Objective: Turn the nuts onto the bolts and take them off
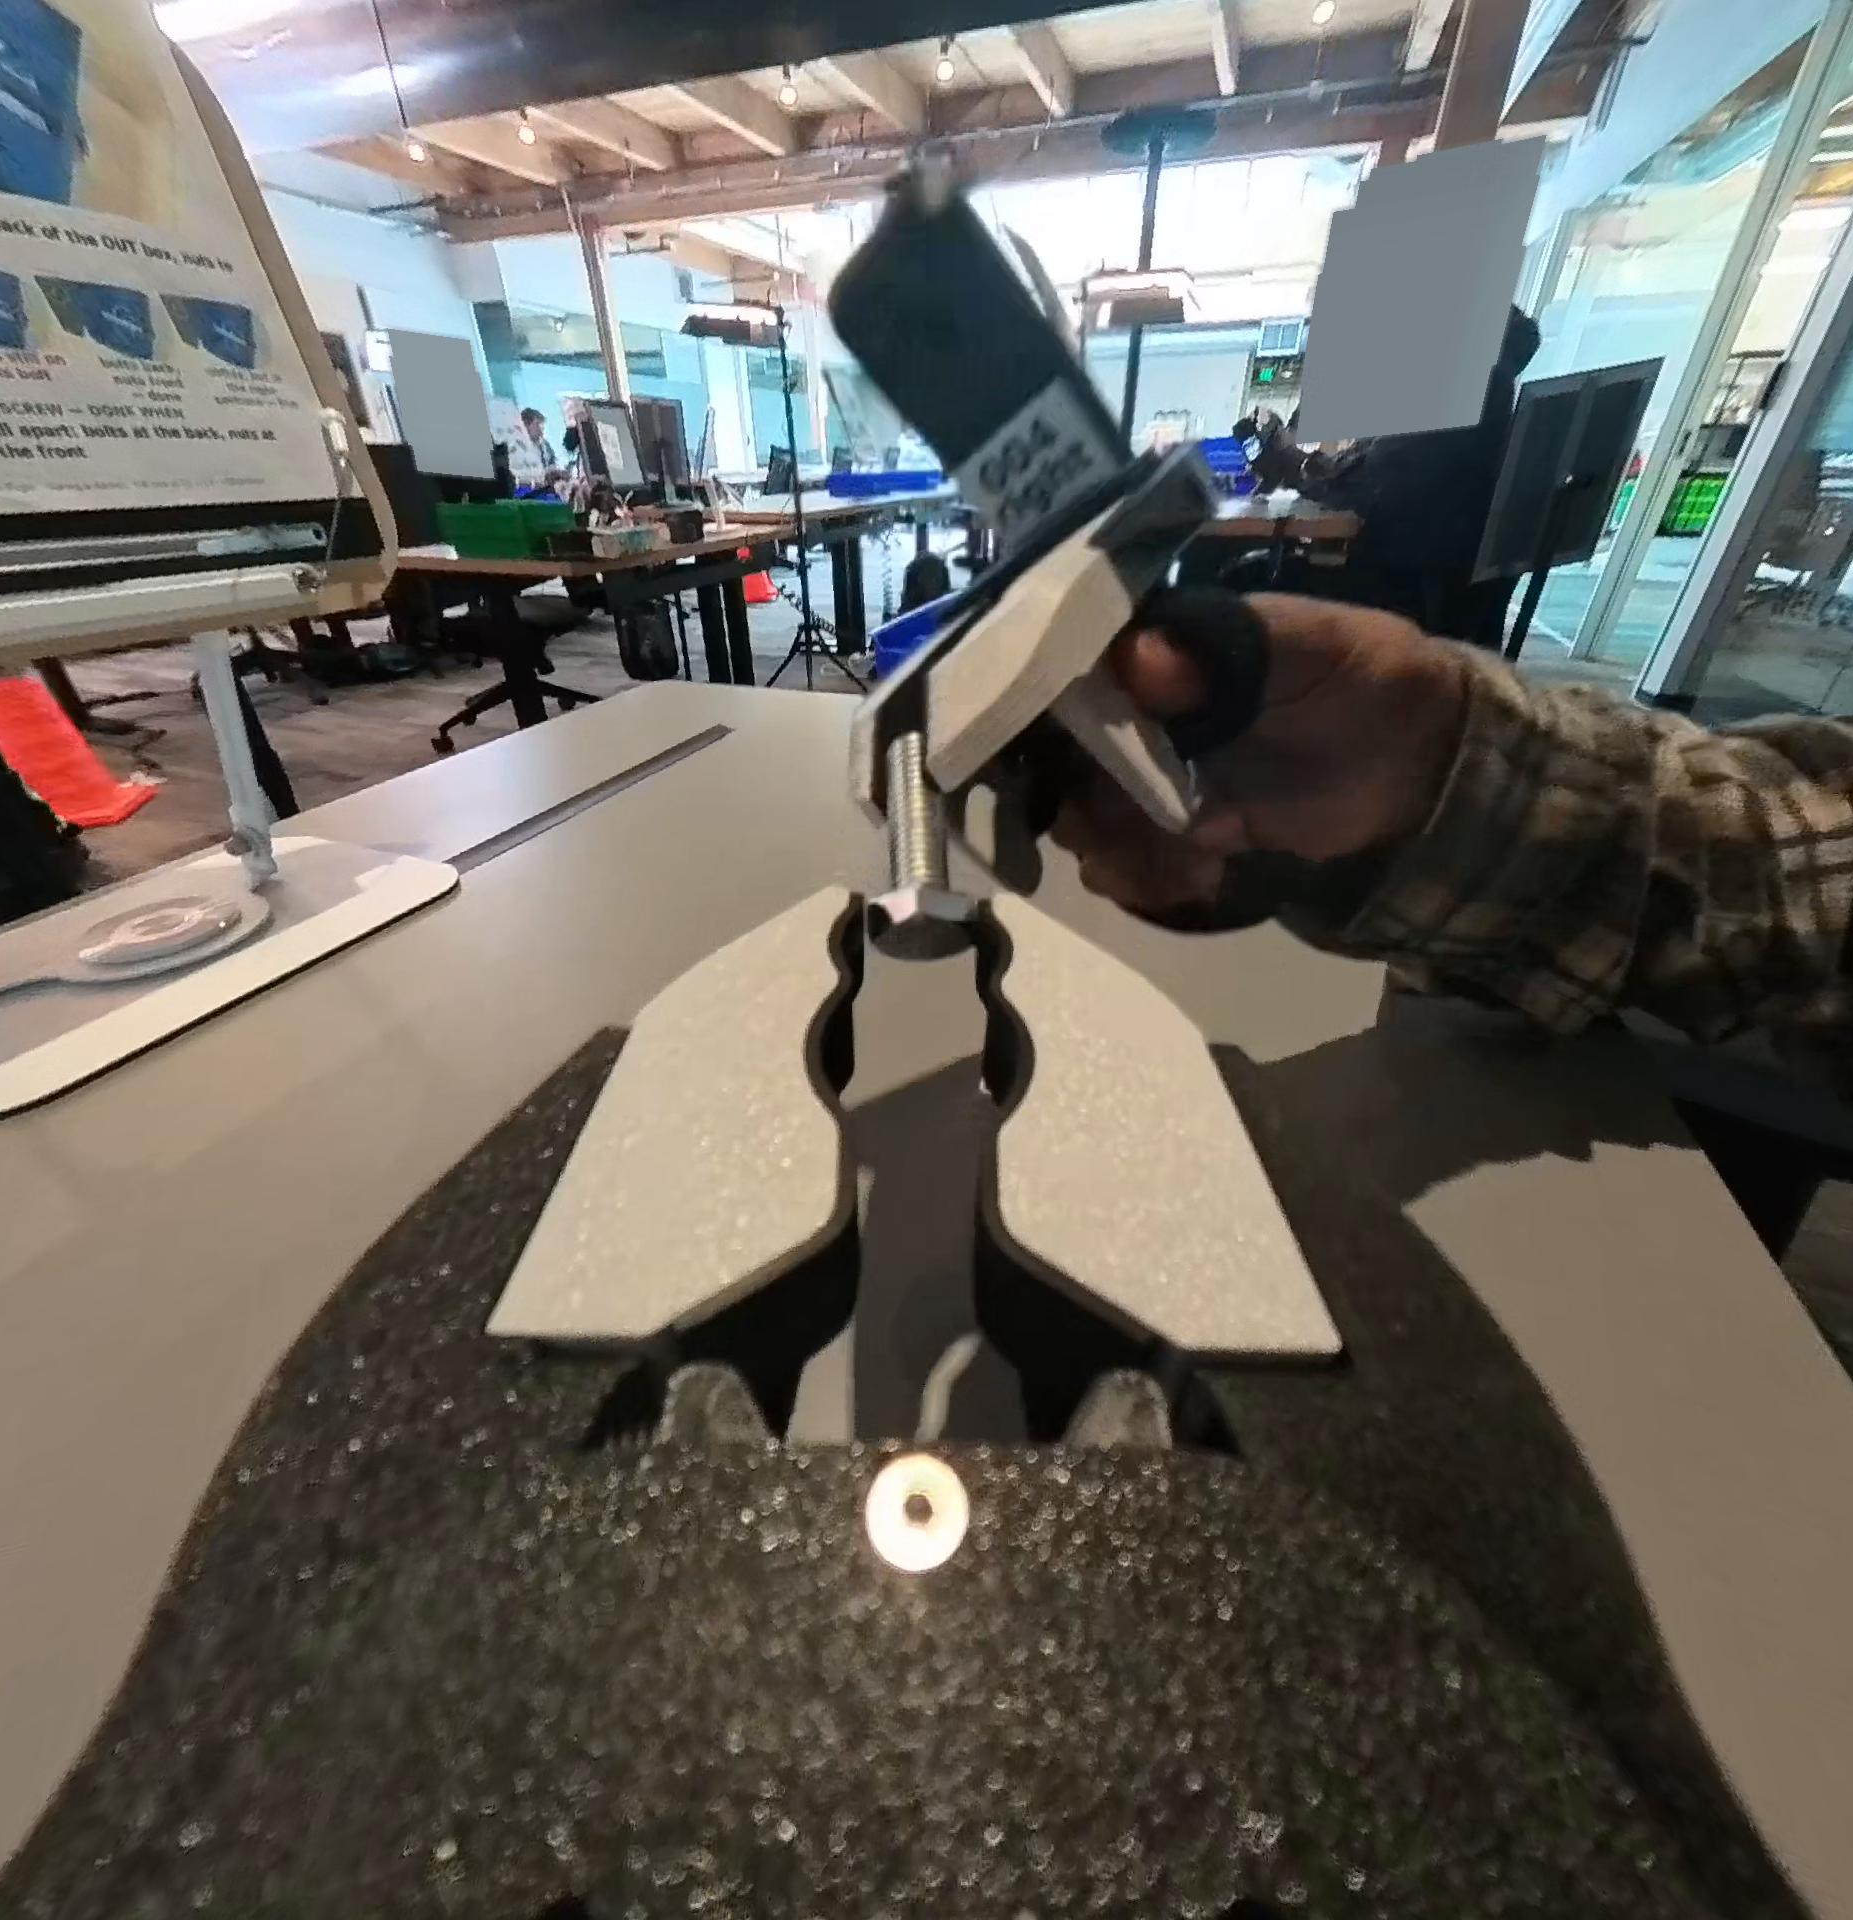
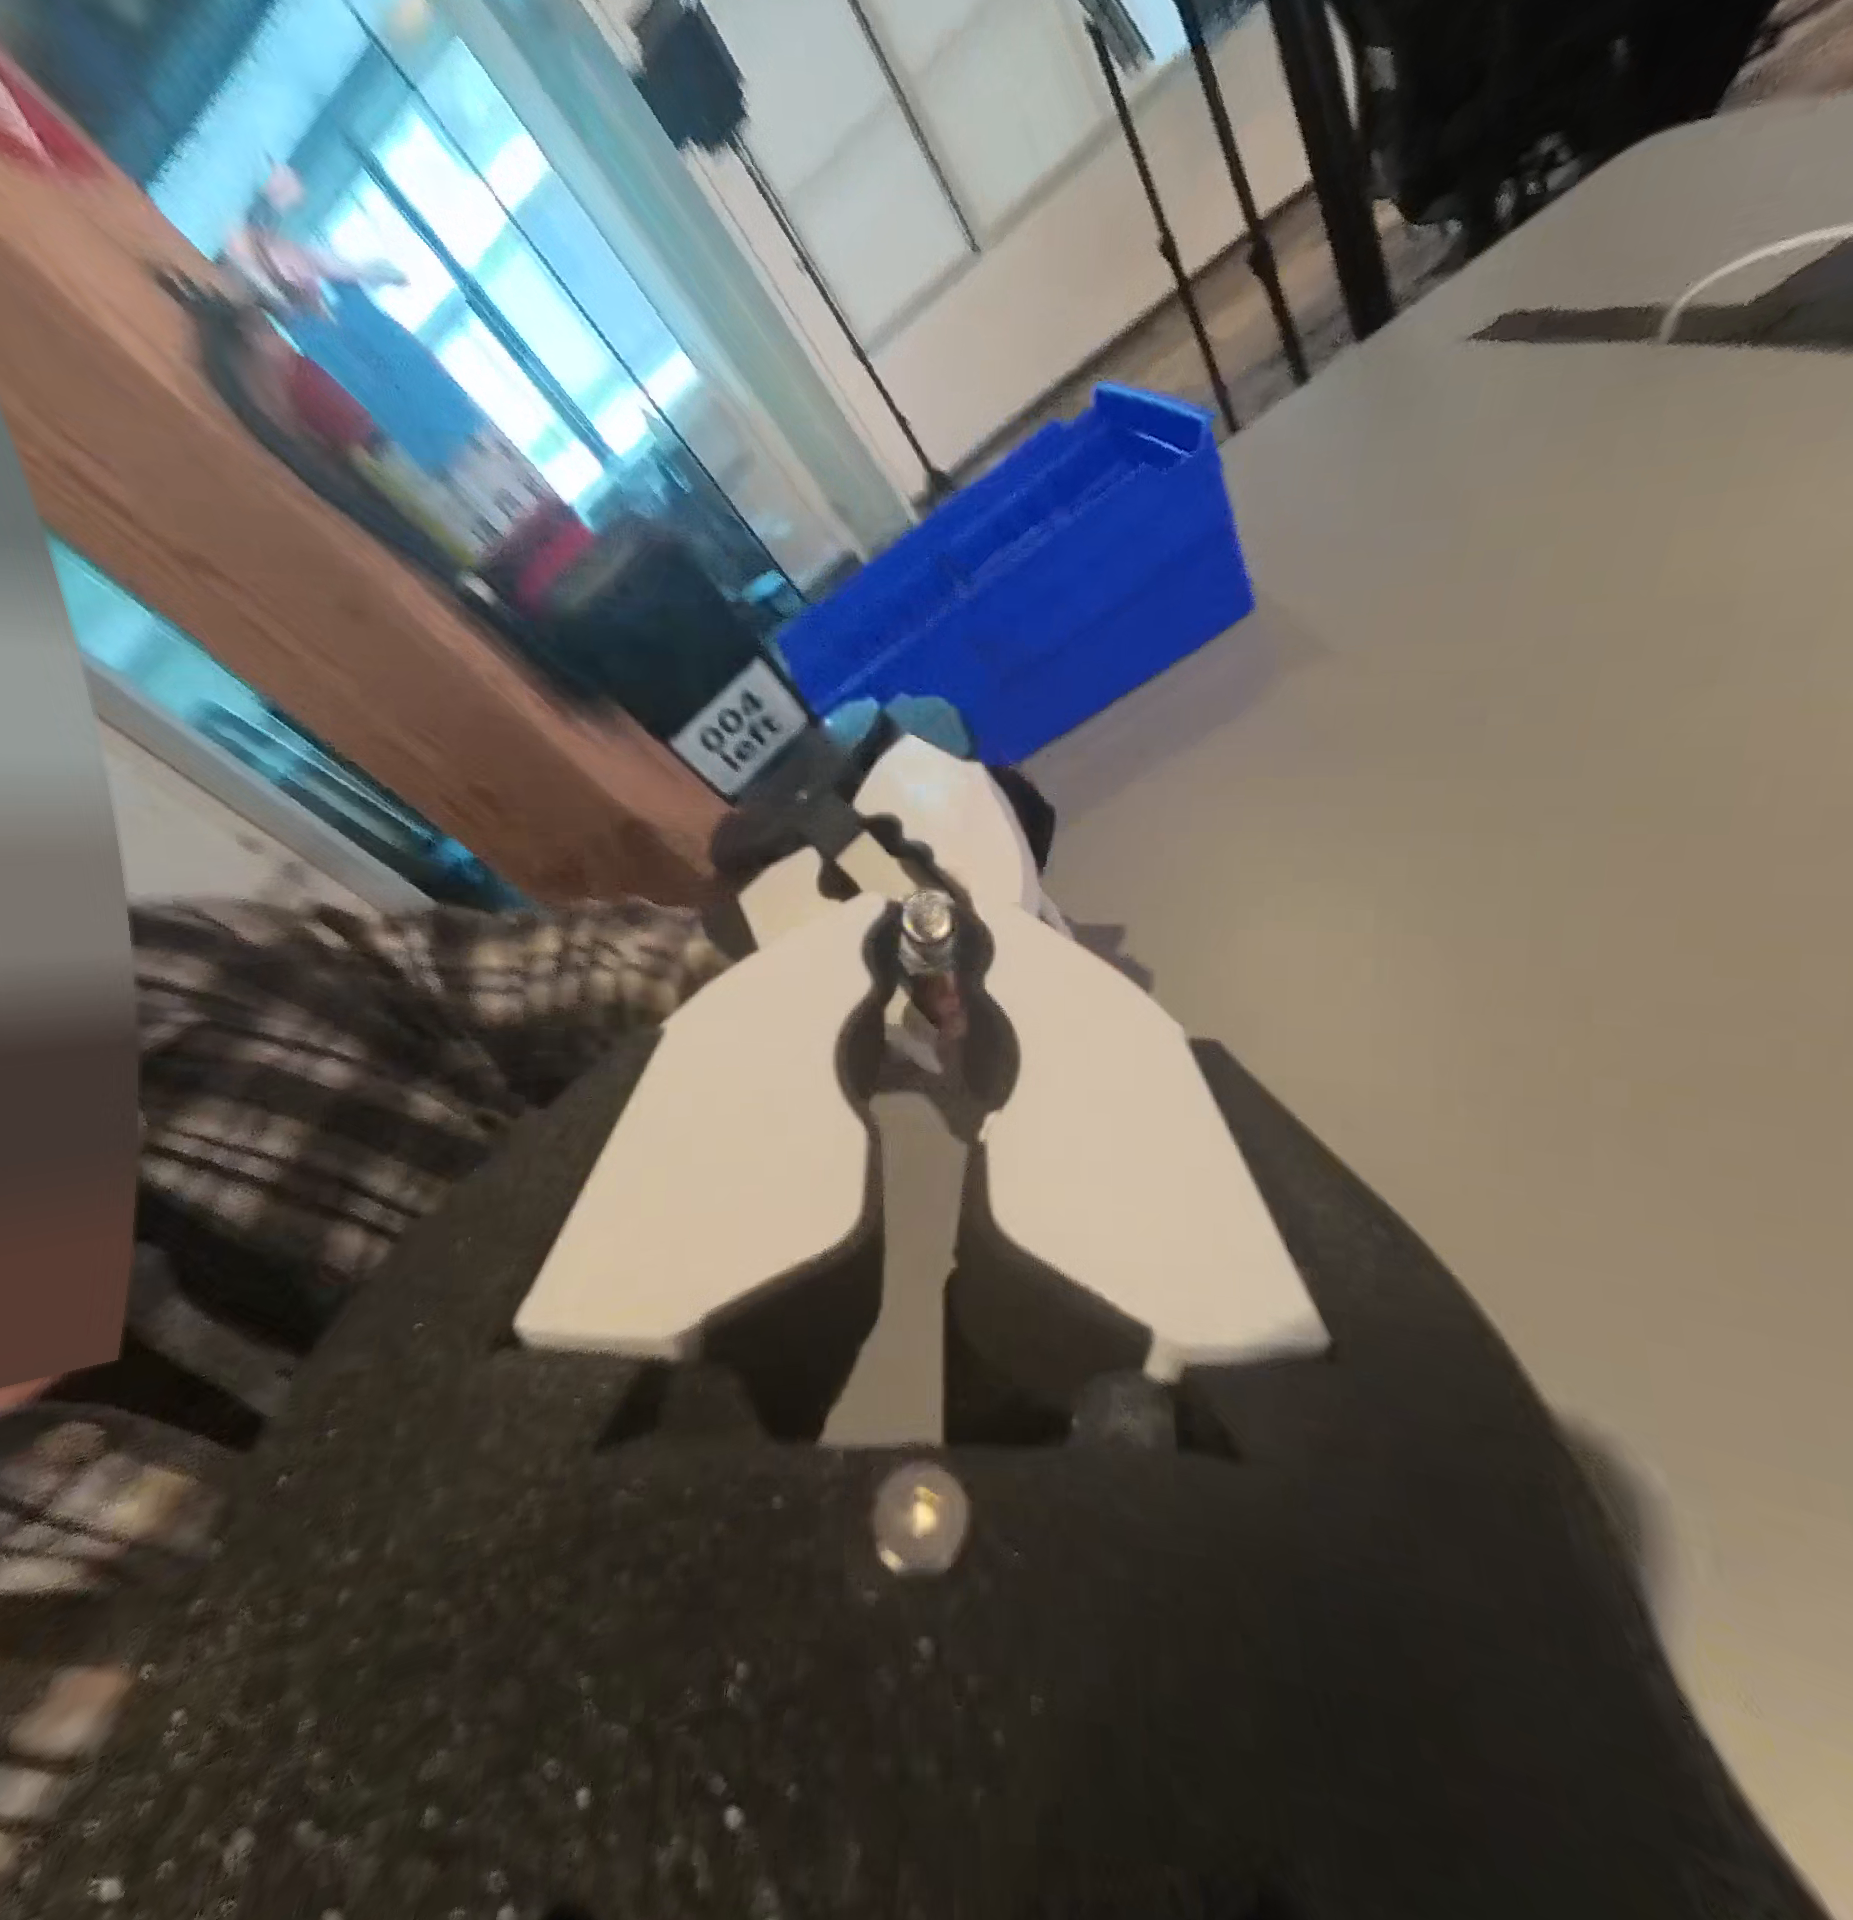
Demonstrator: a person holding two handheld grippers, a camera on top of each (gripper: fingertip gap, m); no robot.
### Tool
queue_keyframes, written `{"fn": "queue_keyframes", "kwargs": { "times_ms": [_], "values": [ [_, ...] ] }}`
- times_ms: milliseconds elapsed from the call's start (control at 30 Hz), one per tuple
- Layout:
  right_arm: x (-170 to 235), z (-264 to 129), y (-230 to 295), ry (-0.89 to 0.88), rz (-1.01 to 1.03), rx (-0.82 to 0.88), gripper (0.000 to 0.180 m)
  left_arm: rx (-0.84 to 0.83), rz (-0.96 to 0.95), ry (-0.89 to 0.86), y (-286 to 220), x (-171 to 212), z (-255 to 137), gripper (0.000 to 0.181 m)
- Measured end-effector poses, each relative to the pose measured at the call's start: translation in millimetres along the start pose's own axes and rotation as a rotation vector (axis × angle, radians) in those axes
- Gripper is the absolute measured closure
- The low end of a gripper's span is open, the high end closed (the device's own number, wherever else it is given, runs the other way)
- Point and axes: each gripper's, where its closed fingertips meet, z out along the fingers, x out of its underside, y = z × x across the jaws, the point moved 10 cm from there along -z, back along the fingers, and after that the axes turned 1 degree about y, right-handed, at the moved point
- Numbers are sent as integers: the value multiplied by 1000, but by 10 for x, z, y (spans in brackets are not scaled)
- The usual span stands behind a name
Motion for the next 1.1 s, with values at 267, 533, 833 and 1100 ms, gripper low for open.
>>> {"fn": "queue_keyframes", "kwargs": {
  "times_ms": [267,533,833,1100],
  "values": [
    [-197,-40,290,286,-435,284,170,24,-89,64,106,59,0,130],
    [-170,194,356,528,-601,328,171,91,-69,118,57,100,45,138],
    [-180,297,333,566,-594,303,171,96,-72,149,62,125,46,155],
    [-196,310,307,546,-522,266,170,89,-68,150,69,122,37,161]
  ]
}}
